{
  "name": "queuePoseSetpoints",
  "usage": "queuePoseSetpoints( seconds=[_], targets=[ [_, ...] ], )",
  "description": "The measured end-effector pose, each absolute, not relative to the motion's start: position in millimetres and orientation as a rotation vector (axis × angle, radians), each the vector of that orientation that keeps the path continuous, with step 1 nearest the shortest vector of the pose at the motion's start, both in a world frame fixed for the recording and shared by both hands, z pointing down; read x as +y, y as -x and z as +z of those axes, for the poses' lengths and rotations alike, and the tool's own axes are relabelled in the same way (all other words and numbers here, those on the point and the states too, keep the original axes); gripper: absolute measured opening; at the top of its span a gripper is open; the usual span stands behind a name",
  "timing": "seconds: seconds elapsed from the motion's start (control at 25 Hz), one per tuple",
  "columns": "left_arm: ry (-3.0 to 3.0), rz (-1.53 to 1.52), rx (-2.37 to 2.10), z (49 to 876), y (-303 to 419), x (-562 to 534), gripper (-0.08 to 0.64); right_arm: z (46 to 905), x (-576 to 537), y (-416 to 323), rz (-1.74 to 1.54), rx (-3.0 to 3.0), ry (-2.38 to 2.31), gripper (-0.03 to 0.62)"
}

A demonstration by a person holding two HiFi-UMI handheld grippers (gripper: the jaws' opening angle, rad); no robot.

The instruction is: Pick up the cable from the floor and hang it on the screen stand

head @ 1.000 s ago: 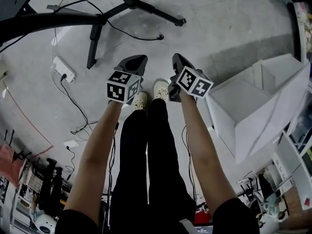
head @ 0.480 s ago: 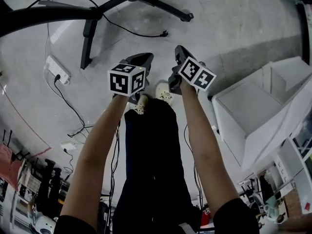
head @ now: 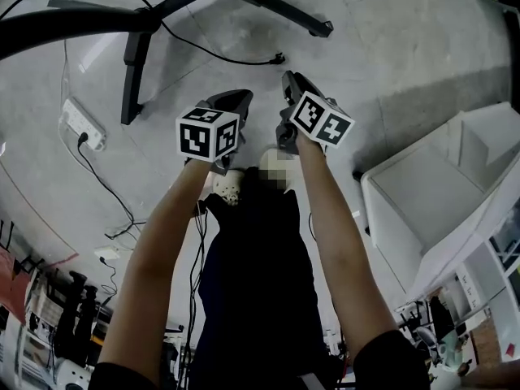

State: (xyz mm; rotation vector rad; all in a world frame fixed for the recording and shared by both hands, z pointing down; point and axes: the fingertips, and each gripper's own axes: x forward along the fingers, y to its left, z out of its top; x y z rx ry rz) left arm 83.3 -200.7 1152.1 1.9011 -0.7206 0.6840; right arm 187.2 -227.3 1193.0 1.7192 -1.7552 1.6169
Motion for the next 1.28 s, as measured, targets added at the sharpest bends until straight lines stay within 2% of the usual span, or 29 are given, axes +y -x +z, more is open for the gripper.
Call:
queuePoseSetpoints(
  seconds=[0.12, 0.4, 0.92, 1.04, 1.28],
  targets=[
    [-1.916, 0.684, -0.725, 1170, -81, -204, 0.008, 1214, -234, -181, 1.575, -1.766, -1.699, 0.185],
    [-1.929, 0.674, -0.71, 1208, -75, -203, 0.008, 1264, -248, -166, 1.48, -1.743, -1.651, 0.23],
    [-2.044, 0.754, -0.593, 1239, -73, -188, 0.008, 1306, -259, -169, 1.326, -1.54, -1.763, 0.232],
    [-2.041, 0.768, -0.581, 1244, -71, -181, 0.008, 1309, -258, -173, 1.29, -1.449, -1.774, 0.189],
    [-2.029, 0.778, -0.568, 1245, -69, -172, 0.008, 1309, -255, -175, 1.271, -1.49, -1.699, 0.161]
  ],
)
